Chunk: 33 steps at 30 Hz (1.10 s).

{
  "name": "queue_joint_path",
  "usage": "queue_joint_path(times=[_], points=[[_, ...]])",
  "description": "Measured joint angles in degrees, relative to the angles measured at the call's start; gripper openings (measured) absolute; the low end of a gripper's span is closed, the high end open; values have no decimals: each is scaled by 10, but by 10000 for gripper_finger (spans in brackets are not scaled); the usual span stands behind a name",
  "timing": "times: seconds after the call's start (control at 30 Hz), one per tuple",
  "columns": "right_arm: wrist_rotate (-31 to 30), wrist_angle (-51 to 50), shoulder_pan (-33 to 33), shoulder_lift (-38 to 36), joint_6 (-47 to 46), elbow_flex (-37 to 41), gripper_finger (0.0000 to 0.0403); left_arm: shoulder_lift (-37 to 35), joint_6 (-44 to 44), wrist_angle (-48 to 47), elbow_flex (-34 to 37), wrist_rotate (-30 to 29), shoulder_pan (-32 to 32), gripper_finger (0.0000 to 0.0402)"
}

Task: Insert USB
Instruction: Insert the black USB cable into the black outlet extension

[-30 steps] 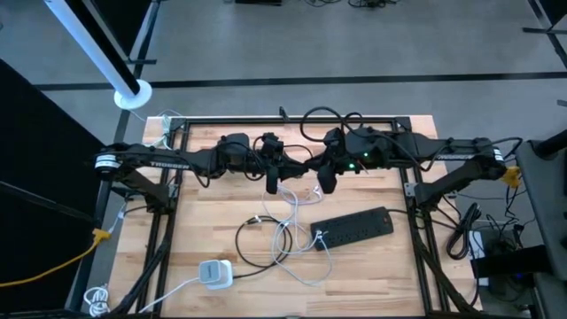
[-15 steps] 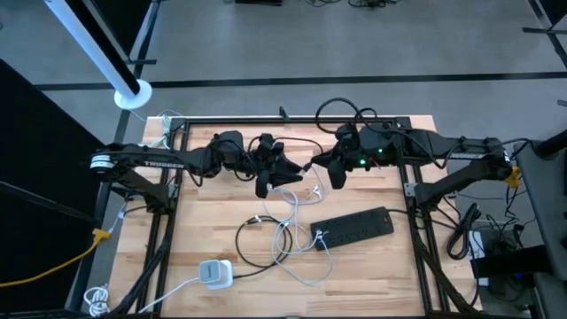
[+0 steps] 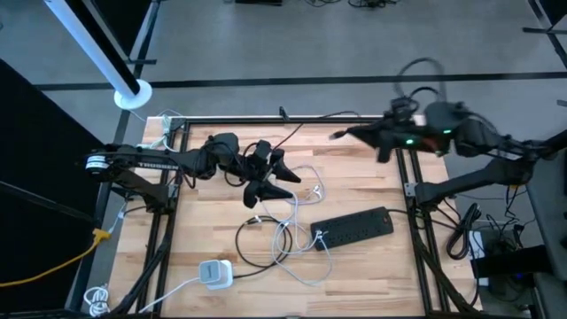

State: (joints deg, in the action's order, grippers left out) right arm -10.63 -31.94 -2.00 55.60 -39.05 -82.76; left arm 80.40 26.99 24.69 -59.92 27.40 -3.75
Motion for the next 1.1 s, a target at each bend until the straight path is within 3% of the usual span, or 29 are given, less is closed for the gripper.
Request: queue_joint_path(times=[0.37, 0.7, 1.1], points=[[5, 74, 1, -62, 22, 0, 0, 1, -24, -5, 0, -3, 0, 258], [32, 131, 1, -69, 42, 0, 0, 1, -25, -18, 1, -4, 0, 258], [83, 326, 1, -61, 105, -1, 0, 2, -41, -22, 1, -4, 0, 258]])
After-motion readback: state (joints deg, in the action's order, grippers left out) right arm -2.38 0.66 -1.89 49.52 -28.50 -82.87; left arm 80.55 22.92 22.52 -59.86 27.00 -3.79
